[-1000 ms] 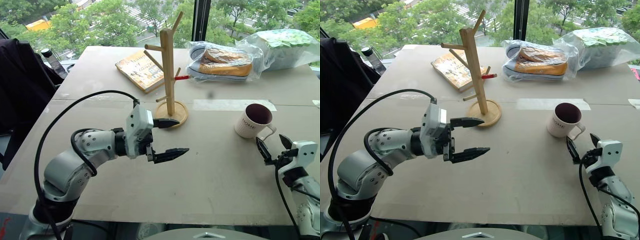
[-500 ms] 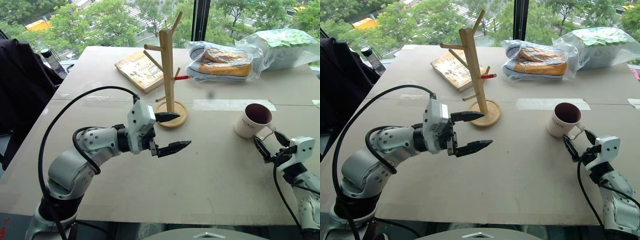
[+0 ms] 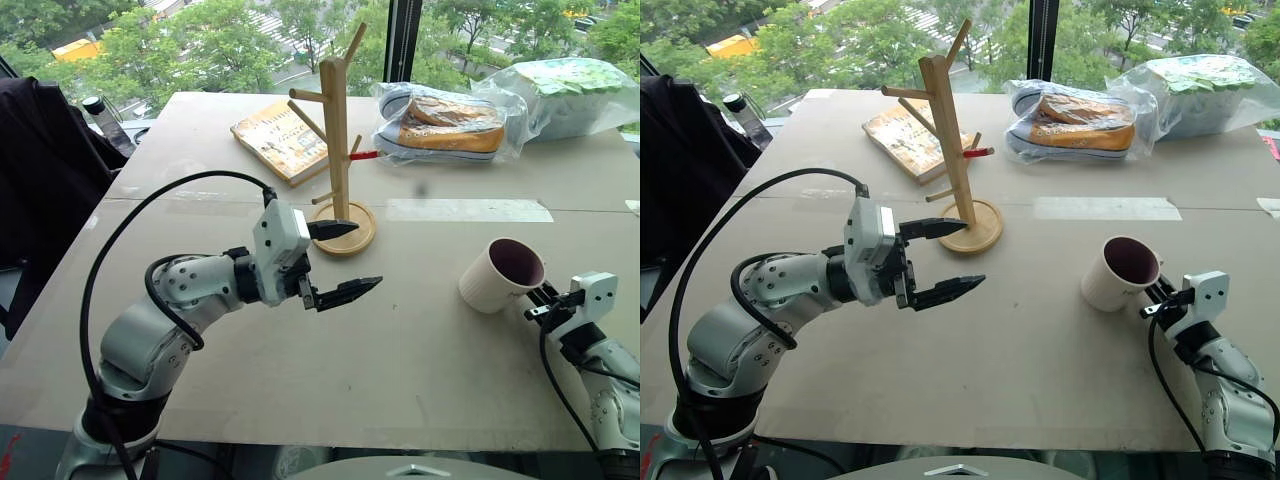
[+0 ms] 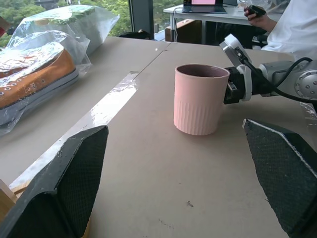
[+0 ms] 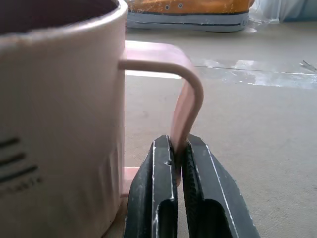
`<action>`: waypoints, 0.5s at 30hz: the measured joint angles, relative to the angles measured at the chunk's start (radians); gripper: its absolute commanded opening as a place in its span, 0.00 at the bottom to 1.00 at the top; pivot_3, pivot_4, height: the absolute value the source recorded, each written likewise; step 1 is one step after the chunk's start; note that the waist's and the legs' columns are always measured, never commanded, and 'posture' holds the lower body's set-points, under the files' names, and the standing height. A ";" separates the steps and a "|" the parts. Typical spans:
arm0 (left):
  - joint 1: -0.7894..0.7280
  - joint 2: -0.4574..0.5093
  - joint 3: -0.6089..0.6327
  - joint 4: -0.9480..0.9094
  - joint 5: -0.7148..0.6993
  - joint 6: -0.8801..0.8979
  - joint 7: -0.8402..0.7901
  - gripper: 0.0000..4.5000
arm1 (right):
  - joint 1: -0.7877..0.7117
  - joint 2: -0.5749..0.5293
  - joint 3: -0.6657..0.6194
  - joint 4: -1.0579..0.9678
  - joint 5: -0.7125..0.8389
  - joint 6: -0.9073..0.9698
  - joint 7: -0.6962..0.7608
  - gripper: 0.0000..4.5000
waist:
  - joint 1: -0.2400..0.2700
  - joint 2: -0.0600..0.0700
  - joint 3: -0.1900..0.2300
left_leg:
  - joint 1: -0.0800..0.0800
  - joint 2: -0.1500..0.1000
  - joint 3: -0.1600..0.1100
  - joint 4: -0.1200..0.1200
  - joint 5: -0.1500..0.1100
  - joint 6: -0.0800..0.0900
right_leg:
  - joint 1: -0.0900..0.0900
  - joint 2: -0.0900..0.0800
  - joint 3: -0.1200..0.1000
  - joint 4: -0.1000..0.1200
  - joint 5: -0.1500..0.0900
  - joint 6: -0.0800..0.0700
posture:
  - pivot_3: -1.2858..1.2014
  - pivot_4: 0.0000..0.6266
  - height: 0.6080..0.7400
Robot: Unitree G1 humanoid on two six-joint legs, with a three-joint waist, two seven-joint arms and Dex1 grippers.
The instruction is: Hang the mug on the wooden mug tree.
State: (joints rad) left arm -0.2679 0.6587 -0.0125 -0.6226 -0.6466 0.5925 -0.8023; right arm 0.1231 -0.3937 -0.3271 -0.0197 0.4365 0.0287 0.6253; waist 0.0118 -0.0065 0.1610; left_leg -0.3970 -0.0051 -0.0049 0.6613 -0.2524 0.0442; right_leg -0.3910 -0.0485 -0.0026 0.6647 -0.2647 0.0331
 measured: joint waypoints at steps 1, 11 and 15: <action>0.002 -0.001 0.000 0.000 0.003 -0.003 0.000 1.00 | -0.001 0.000 0.000 0.000 -0.003 -0.003 0.001 0.01 | 0.000 0.000 0.000 | 0.000 0.000 0.000 0.000 0.000 0.000 | 0.000 0.000 0.000 0.000 0.000 0.000 | 0.52 0.24 1.00; 0.050 -0.040 0.006 0.012 0.025 -0.039 0.024 1.00 | -0.082 -0.069 0.061 -0.028 -0.075 -0.011 0.026 0.01 | -0.001 0.001 0.001 | 0.000 0.000 0.000 0.000 0.000 0.000 | 0.000 0.000 0.000 0.000 0.000 0.000 | 0.52 0.24 1.00; 0.109 -0.091 0.044 0.018 0.024 -0.069 0.062 1.00 | -0.258 -0.158 0.144 -0.082 -0.096 0.043 0.071 0.01 | -0.014 0.003 0.002 | 0.000 0.000 0.001 0.001 0.000 0.000 | 0.000 0.000 0.001 0.000 0.000 0.000 | 0.52 0.24 1.00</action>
State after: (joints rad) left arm -0.1585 0.5678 0.0310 -0.6043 -0.6225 0.5239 -0.7401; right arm -0.1349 -0.5521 -0.1836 -0.1016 0.3407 0.0720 0.6966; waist -0.0020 -0.0039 0.1631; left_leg -0.3970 -0.0050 -0.0038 0.6623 -0.2524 0.0442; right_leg -0.3914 -0.0486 -0.0017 0.6649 -0.2644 0.0335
